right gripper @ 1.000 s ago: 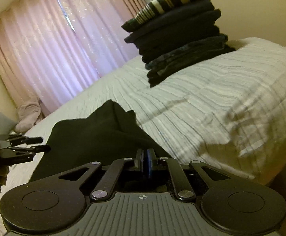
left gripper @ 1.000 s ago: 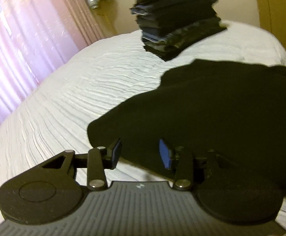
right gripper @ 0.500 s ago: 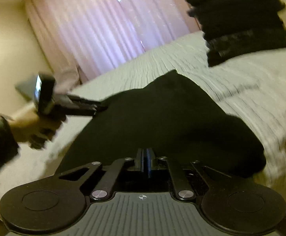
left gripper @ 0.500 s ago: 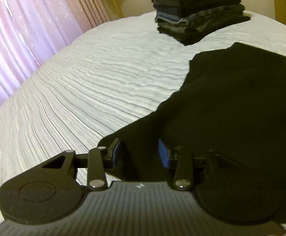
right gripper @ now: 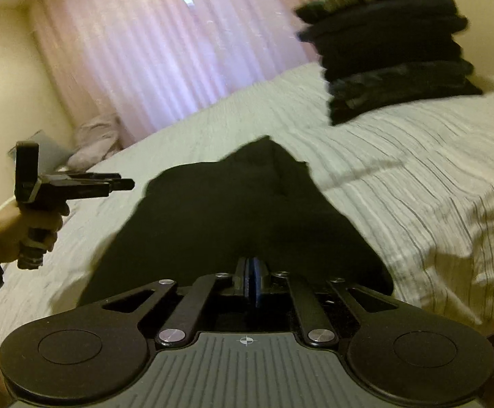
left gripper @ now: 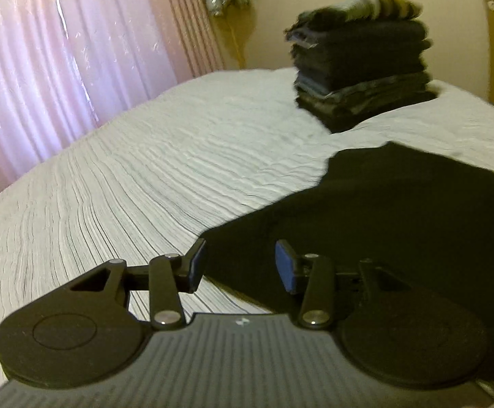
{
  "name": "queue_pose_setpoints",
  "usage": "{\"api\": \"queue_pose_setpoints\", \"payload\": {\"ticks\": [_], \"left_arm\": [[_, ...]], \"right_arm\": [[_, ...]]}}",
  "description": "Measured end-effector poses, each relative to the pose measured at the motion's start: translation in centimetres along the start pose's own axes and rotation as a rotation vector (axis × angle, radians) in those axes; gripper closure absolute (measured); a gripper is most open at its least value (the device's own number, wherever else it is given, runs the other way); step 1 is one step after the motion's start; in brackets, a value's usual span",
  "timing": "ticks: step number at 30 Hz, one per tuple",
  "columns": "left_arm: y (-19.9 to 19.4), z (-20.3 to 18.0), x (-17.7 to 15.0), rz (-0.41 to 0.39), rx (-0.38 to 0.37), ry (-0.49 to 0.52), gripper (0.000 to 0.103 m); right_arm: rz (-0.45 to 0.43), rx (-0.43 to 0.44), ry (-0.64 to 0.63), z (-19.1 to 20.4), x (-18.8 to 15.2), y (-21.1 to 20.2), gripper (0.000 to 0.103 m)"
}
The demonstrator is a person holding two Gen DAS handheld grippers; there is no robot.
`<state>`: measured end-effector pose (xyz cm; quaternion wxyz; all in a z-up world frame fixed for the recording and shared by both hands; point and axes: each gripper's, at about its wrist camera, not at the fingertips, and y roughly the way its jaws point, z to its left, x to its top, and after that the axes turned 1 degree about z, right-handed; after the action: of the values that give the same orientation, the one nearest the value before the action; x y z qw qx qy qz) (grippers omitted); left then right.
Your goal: Fold clothes
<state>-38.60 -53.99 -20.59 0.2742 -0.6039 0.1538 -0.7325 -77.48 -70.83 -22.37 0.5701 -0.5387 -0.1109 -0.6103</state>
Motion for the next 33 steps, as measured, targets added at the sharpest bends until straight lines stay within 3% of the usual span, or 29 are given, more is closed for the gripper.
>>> {"api": "queue_pose_setpoints", "payload": {"ticks": [1,2,3,9,13,17,20,28,30,33], "left_arm": [[-1.1,-0.5,-0.3,-0.006,-0.01,0.003,0.063],[-1.9,-1.3,-0.6,-0.003,-0.027,0.014,0.063],[-2.6,-2.0,-0.9,-0.001,-0.044,0.024,0.063],[-3.7,-6.9,-2.1,0.056,-0.136,0.174,0.06],[-2.3,-8.1,-2.0,0.107,-0.169,0.234,0.061],[-1.1,-8.8,-2.1,0.141,-0.177,0.293,0.061],[-0.2,-9.7,-2.9,0.156,-0.17,0.35,0.061],[-0.6,-8.3,-3.5,0.113,-0.176,0.214,0.061],[-2.3,-8.2,-3.3,0.087,-0.182,0.188,0.063],[-5.2,-9.0,-3.2,0.041,-0.229,0.16,0.063]], "right_arm": [[-0.001,0.032,-0.008,0.3,-0.2,-0.6,0.03],[-0.011,0.066,-0.009,0.7,-0.6,-1.4,0.018],[-0.016,0.104,-0.015,1.2,-1.1,-2.1,0.016],[0.056,0.295,-0.046,4.7,-4.7,-2.7,0.016],[0.089,0.331,-0.067,7.1,-6.4,0.6,0.016],[-0.007,0.36,-0.093,9.1,-7.0,2.8,0.016],[0.092,0.389,-0.045,9.9,-7.7,4.3,0.016],[0.199,0.375,-0.082,9.2,-8.1,1.1,0.016],[0.139,0.332,-0.13,8.8,-7.6,-0.8,0.016],[-0.033,0.222,-0.151,7.3,-5.2,-3.7,0.016]]}}
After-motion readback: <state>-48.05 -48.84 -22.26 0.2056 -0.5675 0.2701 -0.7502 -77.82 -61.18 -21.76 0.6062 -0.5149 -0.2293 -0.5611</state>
